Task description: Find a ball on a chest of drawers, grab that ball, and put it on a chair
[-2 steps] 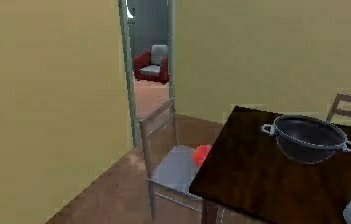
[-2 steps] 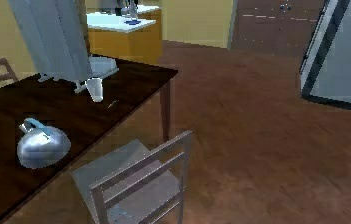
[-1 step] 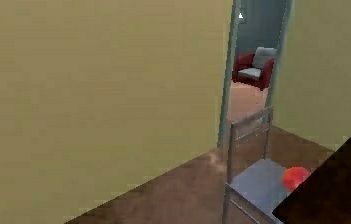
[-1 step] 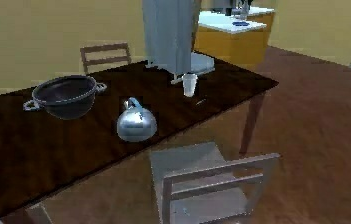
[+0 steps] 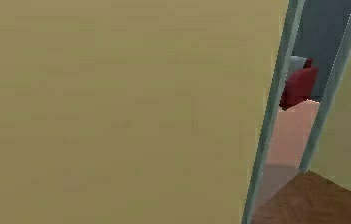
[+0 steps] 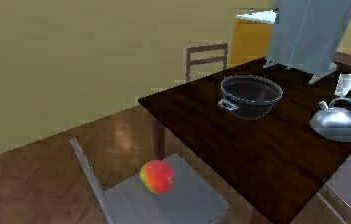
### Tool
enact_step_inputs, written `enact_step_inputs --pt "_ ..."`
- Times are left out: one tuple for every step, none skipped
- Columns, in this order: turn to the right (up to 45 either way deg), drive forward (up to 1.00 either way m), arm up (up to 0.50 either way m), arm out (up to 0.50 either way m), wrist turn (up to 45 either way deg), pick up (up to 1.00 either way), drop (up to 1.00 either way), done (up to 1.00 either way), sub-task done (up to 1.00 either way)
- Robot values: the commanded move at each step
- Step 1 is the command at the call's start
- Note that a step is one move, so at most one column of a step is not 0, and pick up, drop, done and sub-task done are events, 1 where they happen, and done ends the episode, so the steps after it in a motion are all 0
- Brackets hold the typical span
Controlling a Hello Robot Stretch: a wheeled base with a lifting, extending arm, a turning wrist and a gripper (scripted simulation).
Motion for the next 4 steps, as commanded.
enact_step_inputs --pt "21.0 0.0 0.0 0.0 0.0 0.0 0.0 0.0 0.0" --pt "0.0 0.35 0.0 0.0 0.0 0.0 0.0 0.0 0.0" --pt "30.0 0.0 0.0 0.0 0.0 0.0 0.0 0.0 0.0" --pt "0.0 0.75 0.0 0.0 0.0 0.0 0.0 0.0 0.0"
